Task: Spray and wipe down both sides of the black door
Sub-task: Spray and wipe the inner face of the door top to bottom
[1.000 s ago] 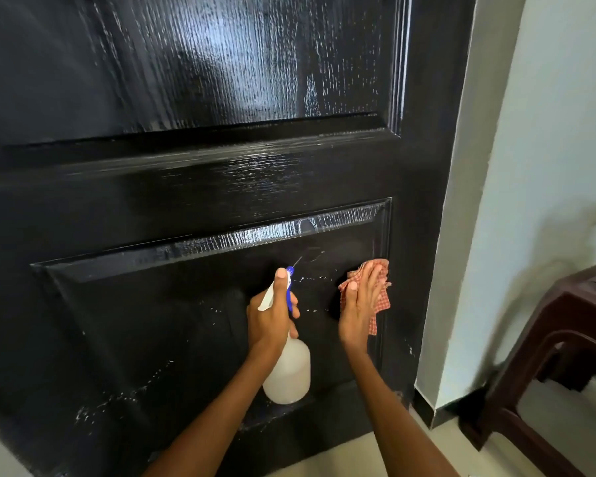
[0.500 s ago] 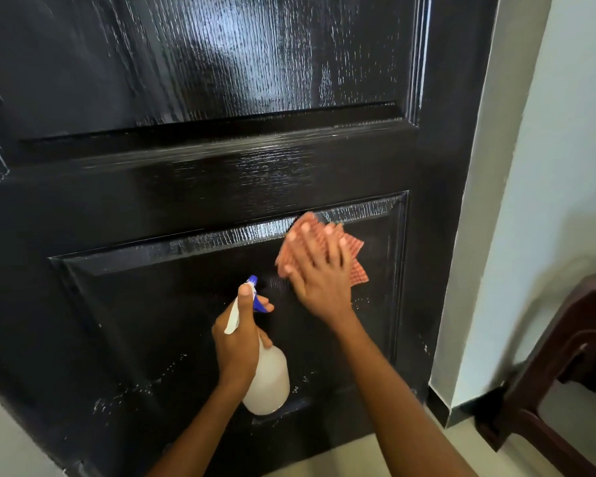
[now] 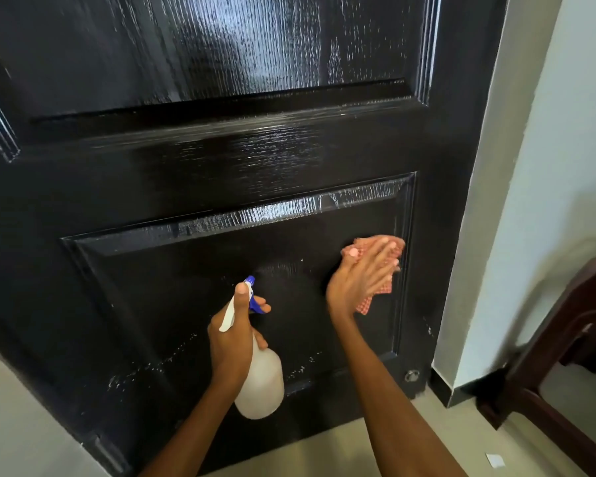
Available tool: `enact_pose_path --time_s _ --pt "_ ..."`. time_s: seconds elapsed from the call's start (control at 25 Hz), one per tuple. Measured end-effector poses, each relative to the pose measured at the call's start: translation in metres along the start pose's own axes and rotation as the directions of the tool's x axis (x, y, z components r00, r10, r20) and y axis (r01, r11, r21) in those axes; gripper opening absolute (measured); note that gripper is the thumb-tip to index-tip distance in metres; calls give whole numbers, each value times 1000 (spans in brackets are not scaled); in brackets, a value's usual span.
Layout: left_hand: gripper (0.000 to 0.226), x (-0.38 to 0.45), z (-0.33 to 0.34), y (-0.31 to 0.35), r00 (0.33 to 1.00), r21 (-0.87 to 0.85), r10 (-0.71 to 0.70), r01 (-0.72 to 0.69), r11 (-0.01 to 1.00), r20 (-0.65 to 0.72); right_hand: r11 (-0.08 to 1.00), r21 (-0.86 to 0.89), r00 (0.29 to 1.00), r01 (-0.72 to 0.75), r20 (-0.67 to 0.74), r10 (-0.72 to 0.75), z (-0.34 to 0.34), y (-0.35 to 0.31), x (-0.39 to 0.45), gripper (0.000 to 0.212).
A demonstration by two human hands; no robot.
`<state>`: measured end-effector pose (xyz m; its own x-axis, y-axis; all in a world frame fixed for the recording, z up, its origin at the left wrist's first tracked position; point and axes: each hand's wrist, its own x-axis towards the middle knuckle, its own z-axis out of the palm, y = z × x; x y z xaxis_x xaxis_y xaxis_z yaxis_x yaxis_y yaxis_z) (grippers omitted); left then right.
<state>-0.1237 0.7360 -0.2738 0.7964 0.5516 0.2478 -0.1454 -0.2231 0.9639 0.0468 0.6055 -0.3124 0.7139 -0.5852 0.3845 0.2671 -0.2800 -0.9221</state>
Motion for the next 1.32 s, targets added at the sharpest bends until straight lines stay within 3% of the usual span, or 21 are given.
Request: enact_pose_path --time_s 0.08,0.16,0.28,0.36,0.44,0.52,0.6,0.68,0.8,0.96,1.04,1.08,1.16,1.2,1.24,1.32 --pt "62 0 -7 -8 999 9 -18 19 1000 -34 938 -134 947 319 91 -309 14 -10 -20 68" --pt "65 -1 -12 -15 998 5 -32 32 999 -54 729 -181 746 661 265 -611 25 2 -54 66" --pt "69 -8 -17 -24 997 16 -36 38 999 -68 357 -161 388 920 500 -774 19 54 -83 67" --pt "66 -14 -16 -28 997 8 -42 42 999 -65 277 -152 314 949 543 -779 6 78 -71 66" --pt "61 -18 -11 -30 997 -16 -55 54 998 -47 340 -203 395 918 509 -765 -7 88 -42 66" --pt "59 -21 -3 -32 997 -30 -69 69 997 -23 539 -301 617 787 390 -683 -20 91 -5 70" --pt "60 -24 6 -35 997 -29 -75 75 997 2 816 -288 864 501 225 -451 -29 97 16 70" --pt "62 -27 15 -39 996 -15 -83 83 996 28 985 -140 991 99 98 -86 -28 102 11 70" --pt "65 -29 21 -45 991 27 -126 124 992 48 933 51 934 -356 37 355 -17 100 -25 76" --pt "67 -29 11 -51 985 50 -173 173 984 4 816 122 824 -565 41 565 -10 80 -33 64" --pt "67 -27 -1 -53 986 64 -164 166 984 -34 836 76 839 -544 51 541 -2 53 -37 65" --pt "66 -27 -8 -54 989 60 -141 144 988 -49 881 24 881 -473 52 471 4 34 -45 69" --pt "62 -29 -28 -54 989 53 -106 112 992 -106 982 -80 980 -170 96 177 22 -6 -72 79" --pt "61 -30 -39 -54 986 52 -89 97 994 -139 992 -122 986 44 164 -24 32 -19 -90 78" --pt "59 -30 -53 -54 983 48 -64 73 996 -173 954 -143 940 264 260 -221 41 -27 -111 76" --pt "56 -26 -81 -53 967 38 -22 33 999 -254 781 -108 733 615 444 -516 56 -29 -147 74"
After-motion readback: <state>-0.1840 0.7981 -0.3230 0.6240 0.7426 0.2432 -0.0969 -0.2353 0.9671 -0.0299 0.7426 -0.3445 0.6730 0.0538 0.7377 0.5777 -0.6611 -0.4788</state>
